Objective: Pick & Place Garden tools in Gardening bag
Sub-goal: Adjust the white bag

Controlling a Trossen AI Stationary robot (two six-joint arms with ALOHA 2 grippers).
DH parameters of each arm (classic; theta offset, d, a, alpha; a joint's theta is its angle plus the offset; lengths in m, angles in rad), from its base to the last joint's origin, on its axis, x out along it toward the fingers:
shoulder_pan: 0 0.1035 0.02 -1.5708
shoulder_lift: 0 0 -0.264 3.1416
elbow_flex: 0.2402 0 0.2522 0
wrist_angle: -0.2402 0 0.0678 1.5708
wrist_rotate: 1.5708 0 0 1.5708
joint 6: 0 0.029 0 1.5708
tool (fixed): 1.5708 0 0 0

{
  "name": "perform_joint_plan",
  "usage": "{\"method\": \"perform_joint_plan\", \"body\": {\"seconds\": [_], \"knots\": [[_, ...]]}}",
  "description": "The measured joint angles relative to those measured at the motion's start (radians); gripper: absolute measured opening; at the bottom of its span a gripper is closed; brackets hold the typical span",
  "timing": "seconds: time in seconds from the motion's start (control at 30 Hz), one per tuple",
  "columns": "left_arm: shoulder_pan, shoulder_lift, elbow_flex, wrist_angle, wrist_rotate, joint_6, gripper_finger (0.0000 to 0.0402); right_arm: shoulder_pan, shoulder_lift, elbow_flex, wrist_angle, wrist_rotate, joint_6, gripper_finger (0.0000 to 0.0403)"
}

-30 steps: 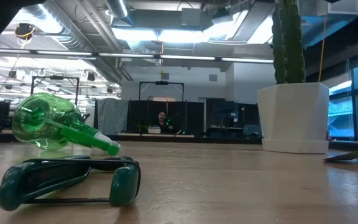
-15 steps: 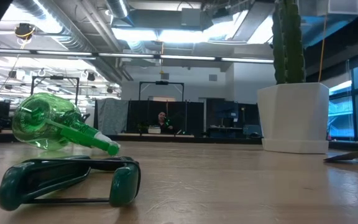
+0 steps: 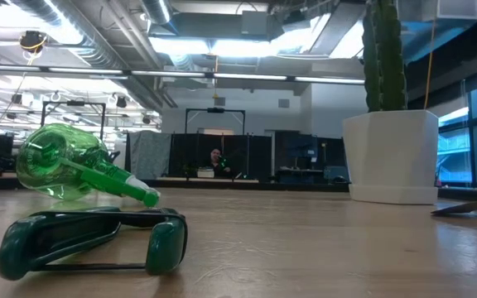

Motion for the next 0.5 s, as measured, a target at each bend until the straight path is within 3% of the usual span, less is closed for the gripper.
{"method": "perform_joint_plan", "body": {"seconds": [0.27, 0.5], "knots": [[-0.029, 0.001, -0.006, -0.004, -0.094, -0.061, 0.0001, 0.0, 0.0, 0.0, 0.0, 0.0, -0.03, 0.0001], [-0.019, -0.048, -0.199, 0.19, -0.052, -0.139, 0.0002, -0.001, 0.0, 0.0, 0.0, 0.0, -0.044, 0.0001]]}}
